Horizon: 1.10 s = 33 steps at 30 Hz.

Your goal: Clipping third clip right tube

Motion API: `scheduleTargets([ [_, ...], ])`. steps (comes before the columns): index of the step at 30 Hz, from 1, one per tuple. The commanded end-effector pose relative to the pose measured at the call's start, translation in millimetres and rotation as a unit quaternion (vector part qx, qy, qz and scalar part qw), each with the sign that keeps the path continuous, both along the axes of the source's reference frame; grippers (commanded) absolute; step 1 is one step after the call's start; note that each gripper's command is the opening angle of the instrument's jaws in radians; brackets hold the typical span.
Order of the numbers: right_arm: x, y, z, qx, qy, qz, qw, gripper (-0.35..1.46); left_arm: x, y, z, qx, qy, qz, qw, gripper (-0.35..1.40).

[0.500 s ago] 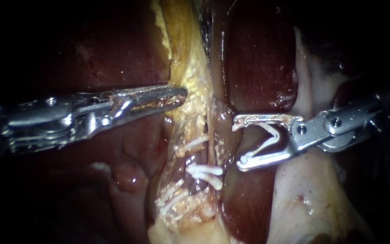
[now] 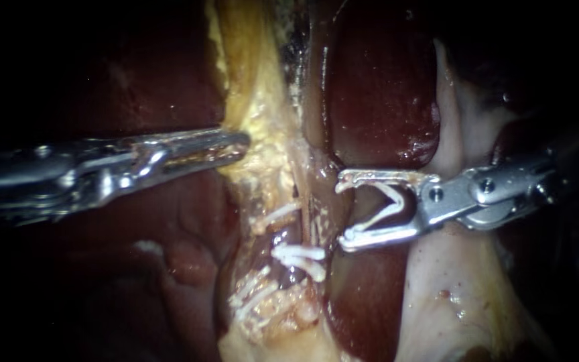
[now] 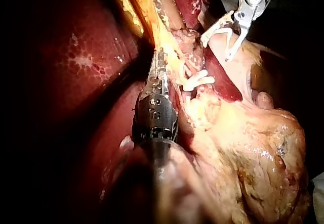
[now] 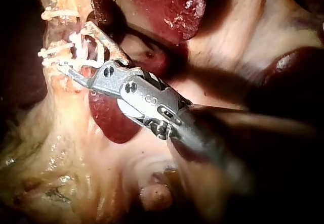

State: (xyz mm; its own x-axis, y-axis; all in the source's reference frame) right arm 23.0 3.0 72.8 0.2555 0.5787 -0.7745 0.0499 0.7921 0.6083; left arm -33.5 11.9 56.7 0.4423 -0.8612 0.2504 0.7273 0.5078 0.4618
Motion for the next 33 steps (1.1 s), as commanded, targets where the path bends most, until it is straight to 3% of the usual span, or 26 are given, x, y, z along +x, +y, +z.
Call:
scheduleTargets([
  [1,0.3,-0.1,0.5,0.012,-0.002,0.000,0.9999,0.60,0.7,0.5,-1.1,-0.001,-0.008,-0.012,0.9999,-0.35],
  [5,1.8,-0.5,1.8,0.058,-0.011,0.008,0.9982,0.60,2.4,1.0,-4.2,-0.002,-0.017,-0.028,0.9995,-0.35],
  [10,3.8,-0.2,3.5,0.085,-0.019,0.017,0.9960,0.60,2.7,0.5,-6.2,-0.005,-0.016,-0.044,0.9989,-0.35],
  [17,6.1,-0.1,5.7,0.106,-0.030,0.027,0.9935,0.60,2.7,0.1,-6.1,-0.004,-0.016,-0.049,0.9986,-0.35],
  [21,7.5,-0.4,7.0,0.116,-0.033,0.025,0.9924,0.60,2.7,0.1,-6.1,-0.004,-0.015,-0.050,0.9986,-0.35],
  [23,8.2,-0.6,7.4,0.123,-0.031,0.016,0.9918,0.60,2.8,0.1,-6.0,-0.004,-0.015,-0.050,0.9986,-0.35],
  [29,8.8,-1.2,6.2,0.168,0.023,0.000,0.9855,0.58,3.2,0.2,-5.4,-0.004,-0.015,-0.050,0.9986,-0.35],
  [33,8.9,-1.2,4.7,0.204,0.055,-0.008,0.9774,0.56,3.5,0.2,-4.7,-0.005,-0.014,-0.051,0.9986,-0.35],
])
